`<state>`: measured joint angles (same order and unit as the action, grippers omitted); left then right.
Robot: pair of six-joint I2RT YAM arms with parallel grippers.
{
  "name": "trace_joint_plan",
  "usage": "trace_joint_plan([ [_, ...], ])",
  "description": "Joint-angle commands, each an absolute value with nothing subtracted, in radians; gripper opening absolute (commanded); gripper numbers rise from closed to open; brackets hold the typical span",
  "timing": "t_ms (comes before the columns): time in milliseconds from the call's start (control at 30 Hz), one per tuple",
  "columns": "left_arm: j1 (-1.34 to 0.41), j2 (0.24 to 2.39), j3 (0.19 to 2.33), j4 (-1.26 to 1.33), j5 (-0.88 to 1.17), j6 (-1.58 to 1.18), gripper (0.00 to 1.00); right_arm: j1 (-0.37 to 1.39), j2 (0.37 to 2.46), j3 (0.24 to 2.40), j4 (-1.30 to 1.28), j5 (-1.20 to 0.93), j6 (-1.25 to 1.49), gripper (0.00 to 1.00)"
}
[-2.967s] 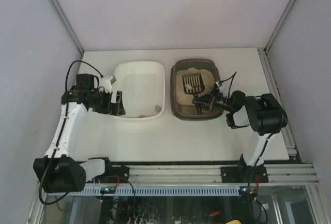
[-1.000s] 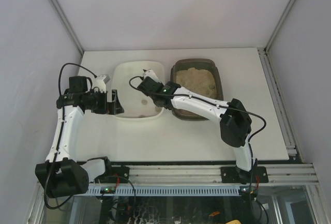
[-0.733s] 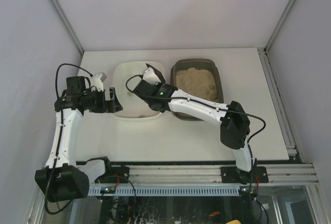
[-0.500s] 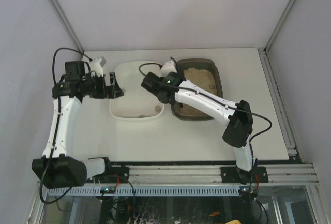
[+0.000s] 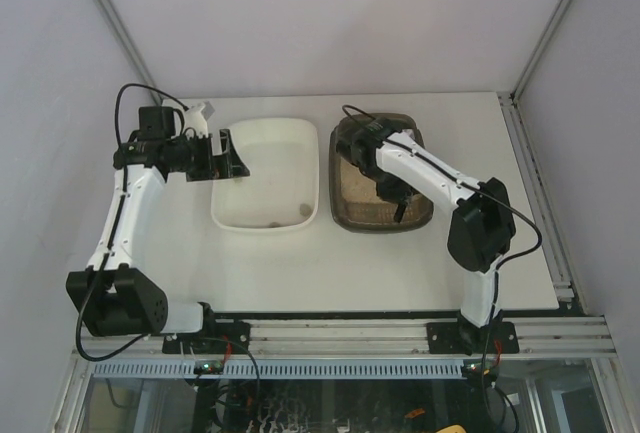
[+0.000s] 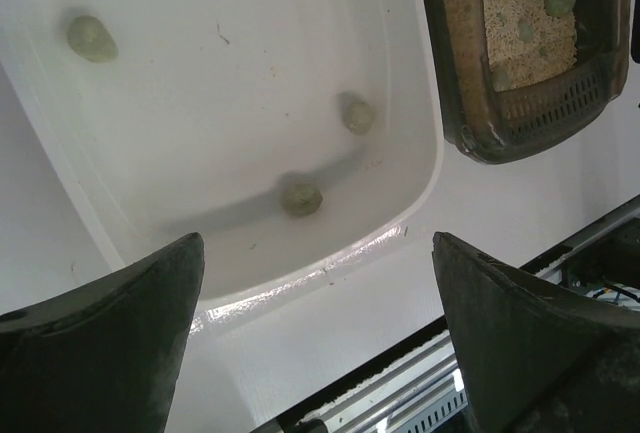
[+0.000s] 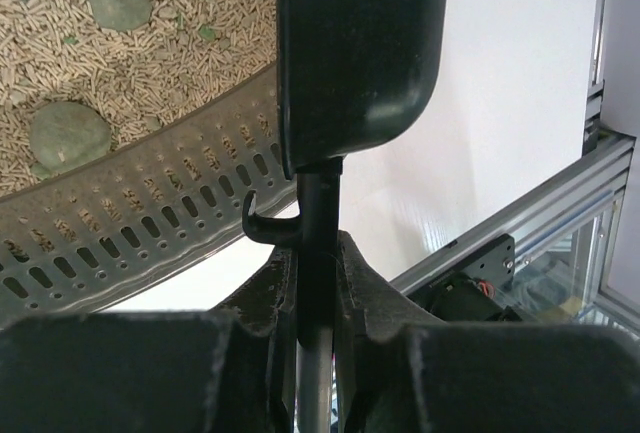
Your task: Clean the litter box
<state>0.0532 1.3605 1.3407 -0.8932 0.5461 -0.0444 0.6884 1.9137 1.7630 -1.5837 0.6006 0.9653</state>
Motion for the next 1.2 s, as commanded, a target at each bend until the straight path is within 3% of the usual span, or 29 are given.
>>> trace_joint_plan([
  [0,0.05,1.313,1.304,-0.868,0.56,-0.043,1.0,0.684,1.962,1.799,-1.601,0.565,0.947,0.0],
  [833,0.05,1.304,1.23,-0.854,0.569,-0.041,1.0,0.629,2.097,1.908,-1.6,0.542,0.856,0.0],
  [1167,0.05,1.328,1.218,-0.854,0.581,-0.031,1.0,0.551,2.13,1.952,-1.598,0.387,0.792,0.0],
])
